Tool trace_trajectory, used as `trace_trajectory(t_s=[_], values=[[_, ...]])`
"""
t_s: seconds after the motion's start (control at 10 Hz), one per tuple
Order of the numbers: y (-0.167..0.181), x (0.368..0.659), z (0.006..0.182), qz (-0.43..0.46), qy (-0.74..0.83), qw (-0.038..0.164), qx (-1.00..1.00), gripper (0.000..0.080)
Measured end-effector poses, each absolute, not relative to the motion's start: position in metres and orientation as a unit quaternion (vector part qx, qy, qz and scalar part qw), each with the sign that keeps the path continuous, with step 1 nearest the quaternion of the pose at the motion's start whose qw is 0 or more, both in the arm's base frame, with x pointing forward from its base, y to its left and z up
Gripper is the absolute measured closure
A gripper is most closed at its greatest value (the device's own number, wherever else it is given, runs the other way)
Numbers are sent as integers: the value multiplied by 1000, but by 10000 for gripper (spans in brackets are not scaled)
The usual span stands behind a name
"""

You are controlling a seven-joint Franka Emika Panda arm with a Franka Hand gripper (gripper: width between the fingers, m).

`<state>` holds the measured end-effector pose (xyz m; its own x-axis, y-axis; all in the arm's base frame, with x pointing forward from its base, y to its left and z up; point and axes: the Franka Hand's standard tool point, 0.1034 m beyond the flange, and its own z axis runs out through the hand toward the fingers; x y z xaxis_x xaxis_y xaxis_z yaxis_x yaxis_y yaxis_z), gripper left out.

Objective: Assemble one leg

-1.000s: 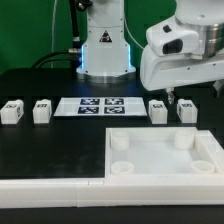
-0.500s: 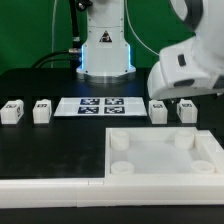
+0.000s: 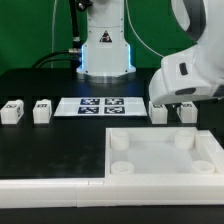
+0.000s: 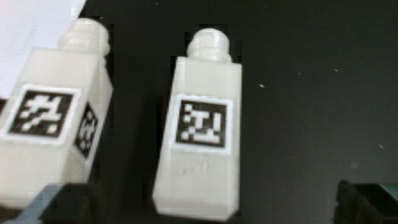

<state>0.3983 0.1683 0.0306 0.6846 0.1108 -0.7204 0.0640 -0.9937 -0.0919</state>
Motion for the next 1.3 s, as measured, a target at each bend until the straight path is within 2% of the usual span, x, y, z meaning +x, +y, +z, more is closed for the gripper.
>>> trace_trajectory(t_s=[0.3, 0.6, 0.8, 0.9, 1.3], values=[[169, 380, 18, 399, -47, 25, -915, 151], [172, 380, 15, 396, -50, 26, -917, 151], [172, 380, 15, 396, -50, 26, -917, 410], [172, 380, 15, 396, -51, 26, -917, 510], [172, 380, 15, 396, -51, 26, -917, 510]])
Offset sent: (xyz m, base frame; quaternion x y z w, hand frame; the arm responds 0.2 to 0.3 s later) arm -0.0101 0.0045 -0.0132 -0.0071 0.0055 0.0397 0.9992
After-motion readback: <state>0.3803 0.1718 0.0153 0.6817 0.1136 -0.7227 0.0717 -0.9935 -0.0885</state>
